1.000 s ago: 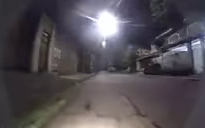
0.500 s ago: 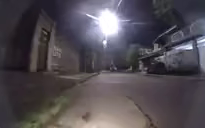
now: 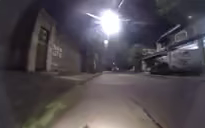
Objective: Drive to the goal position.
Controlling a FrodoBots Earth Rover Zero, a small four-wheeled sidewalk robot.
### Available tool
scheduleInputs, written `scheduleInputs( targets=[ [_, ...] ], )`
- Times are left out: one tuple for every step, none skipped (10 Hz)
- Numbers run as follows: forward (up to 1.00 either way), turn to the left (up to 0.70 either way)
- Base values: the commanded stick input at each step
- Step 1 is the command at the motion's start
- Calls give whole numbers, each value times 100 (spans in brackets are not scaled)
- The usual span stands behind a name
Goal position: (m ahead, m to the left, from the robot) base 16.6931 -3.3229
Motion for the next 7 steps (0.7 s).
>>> scheduleInputs(
  targets=[
    [70, -25],
    [70, -34],
    [70, -35],
    [70, -35],
    [70, -34],
    [70, -24],
    [70, -14]
  ],
)
